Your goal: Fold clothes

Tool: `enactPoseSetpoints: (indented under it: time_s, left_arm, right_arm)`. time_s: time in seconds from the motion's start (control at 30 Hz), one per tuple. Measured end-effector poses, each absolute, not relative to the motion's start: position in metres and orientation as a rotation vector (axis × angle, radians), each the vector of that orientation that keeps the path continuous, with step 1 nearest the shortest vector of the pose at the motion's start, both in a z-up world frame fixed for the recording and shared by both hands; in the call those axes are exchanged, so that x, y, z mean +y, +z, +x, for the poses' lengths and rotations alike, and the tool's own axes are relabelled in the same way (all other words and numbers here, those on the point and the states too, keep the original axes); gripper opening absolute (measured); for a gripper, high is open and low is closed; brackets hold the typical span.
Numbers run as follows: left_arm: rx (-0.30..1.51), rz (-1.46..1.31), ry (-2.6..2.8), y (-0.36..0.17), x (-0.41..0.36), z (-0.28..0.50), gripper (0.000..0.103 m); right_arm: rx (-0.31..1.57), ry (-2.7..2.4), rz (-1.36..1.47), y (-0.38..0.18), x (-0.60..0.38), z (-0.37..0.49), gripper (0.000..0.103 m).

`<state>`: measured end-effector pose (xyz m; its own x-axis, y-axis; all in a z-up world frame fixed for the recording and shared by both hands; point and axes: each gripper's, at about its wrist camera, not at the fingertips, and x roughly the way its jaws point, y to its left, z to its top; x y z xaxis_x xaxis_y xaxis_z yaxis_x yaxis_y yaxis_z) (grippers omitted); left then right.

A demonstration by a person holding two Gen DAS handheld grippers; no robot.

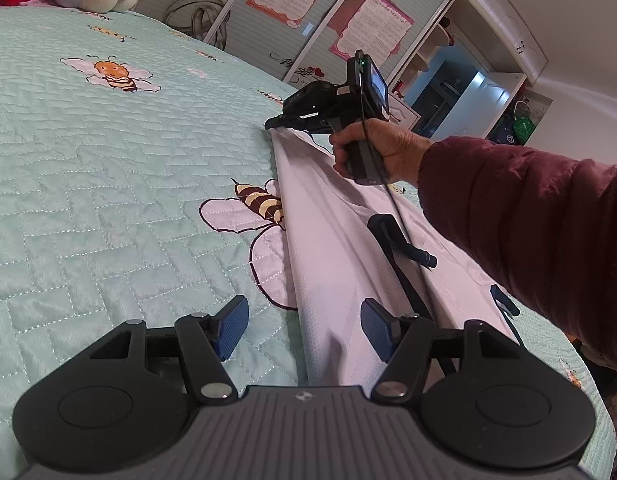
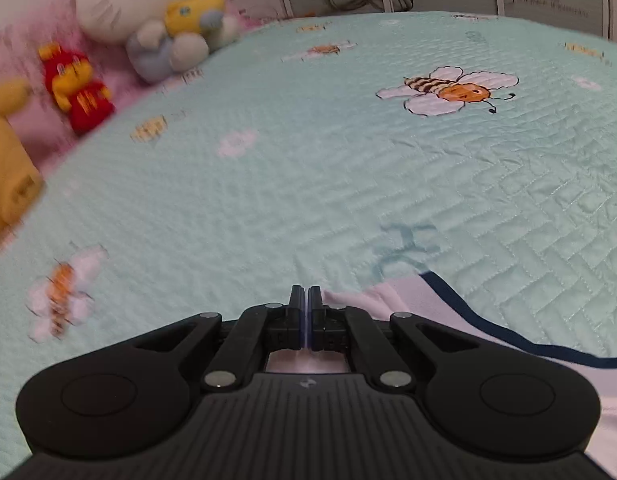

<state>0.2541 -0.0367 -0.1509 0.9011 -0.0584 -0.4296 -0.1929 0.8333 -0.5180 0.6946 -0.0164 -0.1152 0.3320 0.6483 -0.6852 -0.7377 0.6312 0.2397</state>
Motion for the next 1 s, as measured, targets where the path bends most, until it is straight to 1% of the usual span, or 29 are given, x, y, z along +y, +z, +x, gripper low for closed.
enactPoseSetpoints:
  time_s: [0.07, 0.1, 0.13, 0.33, 0.43, 0.53, 0.67, 0.7, 0.77, 0.8, 0.9, 1.0]
  left_arm:
    - [0.449, -0.588, 0.073, -0.151, -0.036, 0.254, 0.066]
    - [0.449, -0.588, 0.073, -0.151, -0.036, 0.254, 0.066]
    - [0.45, -0.587, 0.074, -0.151, -0.036, 0.254, 0.066]
    - [0.454, -0.582, 0.076, -0.15, -0.037, 0.255, 0.066]
    - [0.457, -0.574, 0.079, -0.15, -0.038, 0.256, 0.066]
    - [0.458, -0.566, 0.082, -0.15, -0.039, 0.256, 0.066]
    - [0.459, -0.562, 0.085, -0.15, -0.039, 0.256, 0.066]
    - [0.458, -0.562, 0.085, -0.15, -0.039, 0.256, 0.066]
    - [0.458, -0.562, 0.085, -0.15, -0.039, 0.256, 0.066]
    - [0.458, -0.563, 0.085, -0.15, -0.039, 0.256, 0.066]
    - [0.458, -0.566, 0.084, -0.15, -0.038, 0.256, 0.066]
    - [0.457, -0.567, 0.083, -0.15, -0.038, 0.256, 0.066]
  right_arm:
    - [0.816, 0.89, -0.104, -0.113, -0.02, 0.694, 0.006]
    - [0.807, 0.881, -0.085, -0.109, -0.024, 0.694, 0.02]
    - [0.799, 0.876, -0.063, -0.104, -0.028, 0.692, 0.03]
    - [0.698, 0.805, 0.014, -0.073, -0.087, 0.671, 0.03]
    - [0.702, 0.754, -0.037, -0.072, -0.122, 0.661, 0.03]
    - [0.726, 0.715, -0.129, -0.087, -0.137, 0.655, 0.031]
    - [0.741, 0.714, -0.175, -0.102, -0.141, 0.651, 0.031]
    - [0.744, 0.715, -0.189, -0.105, -0.14, 0.649, 0.028]
    - [0.744, 0.717, -0.205, -0.107, -0.138, 0.646, 0.01]
    - [0.738, 0.718, -0.201, -0.105, -0.139, 0.643, 0.0]
    - [0.73, 0.653, -0.137, -0.1, -0.146, 0.641, 0.0]
    - [0.772, 0.559, -0.049, -0.106, -0.152, 0.647, 0.0]
